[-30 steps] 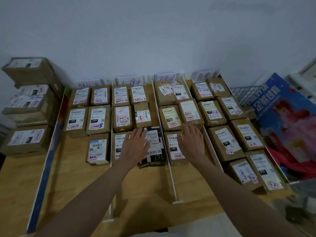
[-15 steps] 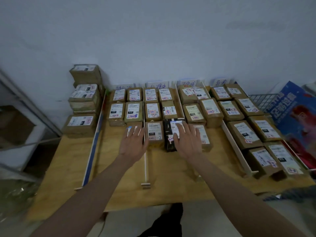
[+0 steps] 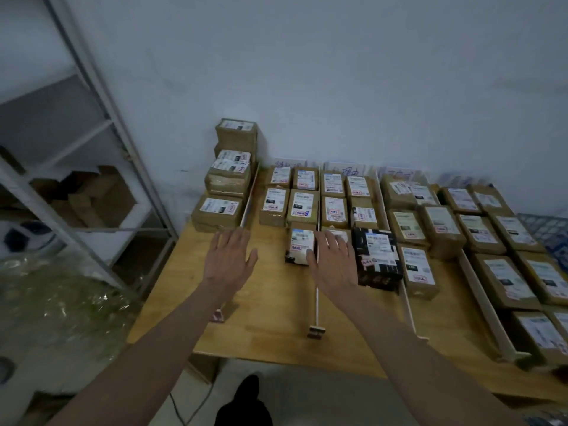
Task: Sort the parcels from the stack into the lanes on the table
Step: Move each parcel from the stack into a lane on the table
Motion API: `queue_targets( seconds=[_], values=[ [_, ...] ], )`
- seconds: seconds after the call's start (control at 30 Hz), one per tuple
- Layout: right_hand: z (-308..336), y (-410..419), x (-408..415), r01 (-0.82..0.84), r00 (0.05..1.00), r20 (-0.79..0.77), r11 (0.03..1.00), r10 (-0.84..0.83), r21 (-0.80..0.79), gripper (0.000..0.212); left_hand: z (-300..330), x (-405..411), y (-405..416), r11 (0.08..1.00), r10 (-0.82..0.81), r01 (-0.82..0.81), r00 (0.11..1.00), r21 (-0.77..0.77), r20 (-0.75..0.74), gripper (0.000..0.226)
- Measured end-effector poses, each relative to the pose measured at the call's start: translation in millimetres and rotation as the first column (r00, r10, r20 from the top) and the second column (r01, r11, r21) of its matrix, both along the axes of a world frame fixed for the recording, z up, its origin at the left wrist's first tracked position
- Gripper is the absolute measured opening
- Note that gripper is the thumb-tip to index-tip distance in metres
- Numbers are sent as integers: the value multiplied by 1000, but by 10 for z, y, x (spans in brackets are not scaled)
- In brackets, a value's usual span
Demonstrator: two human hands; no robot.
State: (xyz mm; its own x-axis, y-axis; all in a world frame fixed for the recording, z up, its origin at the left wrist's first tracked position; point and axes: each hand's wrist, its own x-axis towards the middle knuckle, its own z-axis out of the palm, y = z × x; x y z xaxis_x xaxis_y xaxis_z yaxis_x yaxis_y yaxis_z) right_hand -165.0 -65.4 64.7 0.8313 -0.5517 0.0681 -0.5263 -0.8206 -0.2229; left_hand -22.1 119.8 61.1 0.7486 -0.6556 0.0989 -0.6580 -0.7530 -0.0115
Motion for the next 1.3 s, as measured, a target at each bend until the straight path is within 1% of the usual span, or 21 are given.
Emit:
queue_targets(
  seconds=[0.1, 0.27, 0.37, 0.53, 0.7, 0.77, 0.87, 0.93, 1.0, 1.13, 1.3],
  values=[
    [-39, 119, 328, -34, 999, -1, 999, 34, 6, 55, -9, 255, 173, 999, 31, -31, 1000, -11, 4, 55],
    [-156, 268, 981, -18, 999, 38, 999, 17, 26, 48, -104, 875, 374, 998, 67, -67, 998, -16, -7, 51],
    [-186, 347, 1406, -15, 1000, 29, 998, 13, 58, 47, -119, 1321, 463, 999, 51, -51, 998, 8, -40, 55],
    [-197, 434, 2116, 39, 999, 14, 997, -40, 65, 45, -77, 2114, 485, 999, 13, -10, 999, 46, -51, 59],
    [-202, 377, 2797, 96, 995, -15, 988, -95, 117, 54, -79, 2870, 336, 999, -29, 31, 997, 22, -75, 55],
    [-220, 329, 3049, 119, 993, -1, 987, -120, 110, 53, -116, 3141, 240, 999, -39, 39, 995, 6, -89, 55],
    [-252, 246, 3387, 145, 989, 17, 983, -148, 114, 44, -202, 3486, 77, 998, -62, 62, 990, -7, -124, 56],
    [-255, 181, 3581, 160, 986, 28, 975, -166, 157, 40, -284, 3657, -40, 997, -79, 77, 985, -15, -153, 56],
    [-256, 99, 3758, 169, 983, 39, 968, -180, 186, 44, -380, 3784, -165, 996, -85, 83, 980, -17, -178, 57],
    [-310, -126, 4113, 174, 981, 41, 957, -188, 232, 49, -498, 3978, -434, 996, -60, 44, 972, -76, -227, 56],
    [-465, -343, 4485, 180, 979, 32, 934, -199, 308, 46, -555, 4249, -705, 994, -27, -1, 966, -109, -258, 50]
  ],
)
